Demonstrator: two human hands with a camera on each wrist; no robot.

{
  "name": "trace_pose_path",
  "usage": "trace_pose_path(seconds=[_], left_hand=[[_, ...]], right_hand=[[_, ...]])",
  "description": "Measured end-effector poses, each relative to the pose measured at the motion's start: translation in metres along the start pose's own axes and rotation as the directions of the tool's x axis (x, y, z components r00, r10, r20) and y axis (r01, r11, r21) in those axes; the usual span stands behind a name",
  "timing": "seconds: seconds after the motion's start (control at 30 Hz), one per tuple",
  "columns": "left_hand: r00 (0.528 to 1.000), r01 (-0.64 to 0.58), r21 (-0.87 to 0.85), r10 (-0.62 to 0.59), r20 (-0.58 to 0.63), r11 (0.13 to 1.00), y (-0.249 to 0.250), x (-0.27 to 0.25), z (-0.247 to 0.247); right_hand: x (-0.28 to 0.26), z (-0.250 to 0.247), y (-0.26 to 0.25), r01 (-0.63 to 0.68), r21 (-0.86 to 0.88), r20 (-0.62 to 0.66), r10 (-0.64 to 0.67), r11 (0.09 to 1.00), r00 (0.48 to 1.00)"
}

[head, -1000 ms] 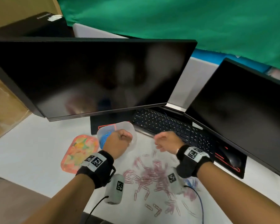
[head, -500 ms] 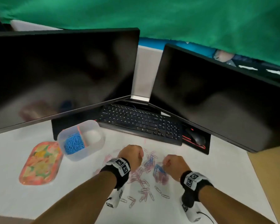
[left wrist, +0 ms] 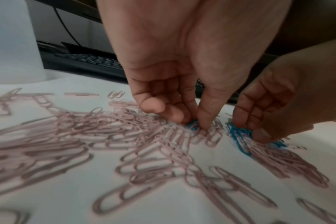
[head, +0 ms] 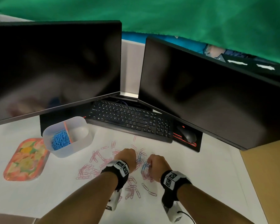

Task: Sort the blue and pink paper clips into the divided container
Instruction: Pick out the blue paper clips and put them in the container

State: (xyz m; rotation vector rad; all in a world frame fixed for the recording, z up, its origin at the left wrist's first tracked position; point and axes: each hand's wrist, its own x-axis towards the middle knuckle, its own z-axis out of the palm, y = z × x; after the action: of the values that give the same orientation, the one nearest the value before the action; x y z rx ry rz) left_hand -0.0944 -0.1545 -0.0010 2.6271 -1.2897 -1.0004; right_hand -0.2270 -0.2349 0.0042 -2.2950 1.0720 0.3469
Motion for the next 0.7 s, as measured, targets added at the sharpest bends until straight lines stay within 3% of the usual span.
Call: trace_pose_path(seconds=[0.17, 0.27, 0.5, 0.6, 0.7], left_hand=[[1.0, 0.017, -0.082, -0.016, 0.011, 0.996, -0.006, -0.004, -0.004], [0.998, 0.039, -0.217, -0.047, -0.033, 0.975, -0.012, -0.008, -0.008], [0.993, -0.05, -0.567, -0.02, -0.117, 0.822, -0.029, -0.012, -0.01], [0.997, -0.038, -0.669, -0.014, -0.072, 0.742, -0.031, -0.011, -0.01], [0.999, -0.015, -0.716, -0.013, -0.033, 0.698, -0.033, -0.01, -0.009]], right_hand=[[0.003, -0.003, 0.001, 0.032, -0.033, 0.046, -0.031, 0.999, 0.998], [0.003, -0.006, 0.004, 0.029, 0.001, 0.057, -0.029, 1.0, 0.998], [0.003, -0.02, 0.015, -0.002, 0.29, 0.038, -0.01, 0.957, 0.999], [0.004, -0.032, 0.018, -0.053, 0.478, 0.074, 0.02, 0.877, 0.997], [0.006, -0.039, 0.024, -0.144, 0.685, 0.137, 0.067, 0.715, 0.988]])
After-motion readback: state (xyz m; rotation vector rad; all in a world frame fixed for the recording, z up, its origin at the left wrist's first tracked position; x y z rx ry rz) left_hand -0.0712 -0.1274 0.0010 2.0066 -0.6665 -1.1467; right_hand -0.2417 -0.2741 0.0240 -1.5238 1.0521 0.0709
